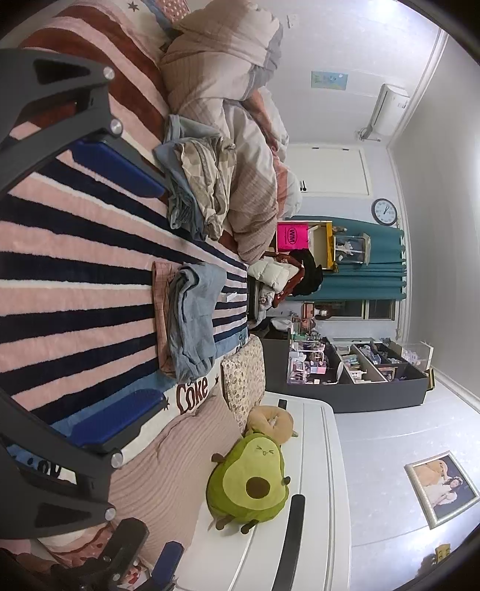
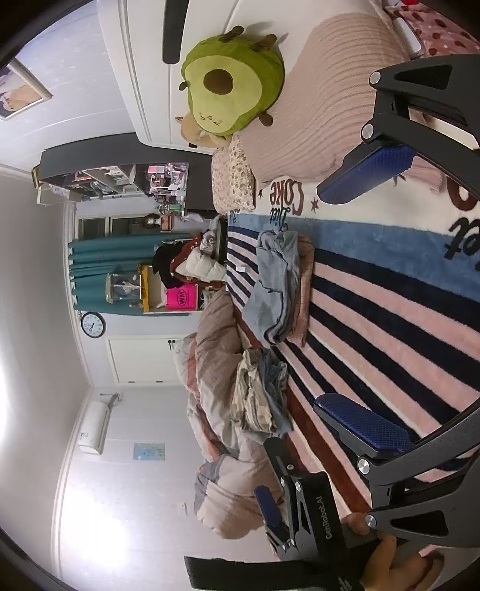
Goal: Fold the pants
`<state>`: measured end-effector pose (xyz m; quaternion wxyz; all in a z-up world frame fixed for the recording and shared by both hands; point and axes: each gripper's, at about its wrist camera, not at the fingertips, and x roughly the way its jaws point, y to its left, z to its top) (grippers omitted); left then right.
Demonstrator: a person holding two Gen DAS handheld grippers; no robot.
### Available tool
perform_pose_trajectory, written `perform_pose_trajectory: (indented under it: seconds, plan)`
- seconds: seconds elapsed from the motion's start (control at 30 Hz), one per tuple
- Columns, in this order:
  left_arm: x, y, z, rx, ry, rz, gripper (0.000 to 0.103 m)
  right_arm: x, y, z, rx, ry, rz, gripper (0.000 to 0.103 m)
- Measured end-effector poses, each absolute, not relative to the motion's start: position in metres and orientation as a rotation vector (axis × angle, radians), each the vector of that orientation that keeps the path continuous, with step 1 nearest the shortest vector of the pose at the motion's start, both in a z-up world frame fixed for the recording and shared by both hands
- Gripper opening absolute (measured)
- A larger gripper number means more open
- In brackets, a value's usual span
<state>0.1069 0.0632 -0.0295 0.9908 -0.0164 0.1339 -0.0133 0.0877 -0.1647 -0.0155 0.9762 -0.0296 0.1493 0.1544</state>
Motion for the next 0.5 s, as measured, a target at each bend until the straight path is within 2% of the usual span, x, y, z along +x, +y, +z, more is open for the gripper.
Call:
perform_pose_trajectory:
  seconds: [0.5]
  plan:
    - [0.1058, 0.0641, -0.0294, -0.032, 0.266, -0.026, 0.102, 0.0884, -0.1635, -0.0171, -0.057, 0.306, 0.315, 0.103]
